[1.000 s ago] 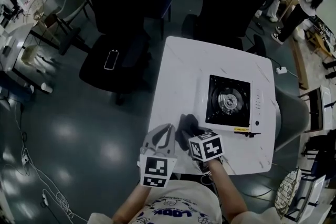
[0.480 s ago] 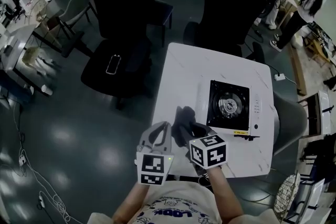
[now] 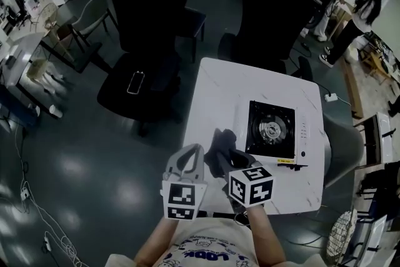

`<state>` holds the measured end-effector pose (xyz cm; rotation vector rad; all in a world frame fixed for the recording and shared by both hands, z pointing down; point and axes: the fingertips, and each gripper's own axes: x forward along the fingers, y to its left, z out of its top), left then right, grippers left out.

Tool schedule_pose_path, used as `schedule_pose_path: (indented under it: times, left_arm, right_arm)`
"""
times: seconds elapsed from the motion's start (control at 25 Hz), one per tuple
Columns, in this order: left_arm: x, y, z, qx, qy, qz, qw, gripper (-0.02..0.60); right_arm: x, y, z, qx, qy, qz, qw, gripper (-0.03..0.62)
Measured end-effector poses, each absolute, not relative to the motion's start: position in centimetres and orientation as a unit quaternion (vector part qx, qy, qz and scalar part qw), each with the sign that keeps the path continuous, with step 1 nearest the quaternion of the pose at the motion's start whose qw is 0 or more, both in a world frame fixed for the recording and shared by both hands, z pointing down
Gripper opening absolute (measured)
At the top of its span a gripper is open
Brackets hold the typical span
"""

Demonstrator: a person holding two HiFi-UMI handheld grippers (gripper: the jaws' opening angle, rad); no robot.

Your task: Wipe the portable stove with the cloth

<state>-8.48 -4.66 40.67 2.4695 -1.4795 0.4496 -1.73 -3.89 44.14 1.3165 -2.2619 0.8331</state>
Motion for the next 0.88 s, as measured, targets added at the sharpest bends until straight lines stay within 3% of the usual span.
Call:
schedule_pose_path:
  times: [0.88]
  left_arm:
    - [-7.6,-4.1,39.3,0.851,-0.496,0.142,0.098,0.021]
  right_arm:
    - [-1.3,-2.6,43.1,0.491,-0.803,0.285,0.184,0.091]
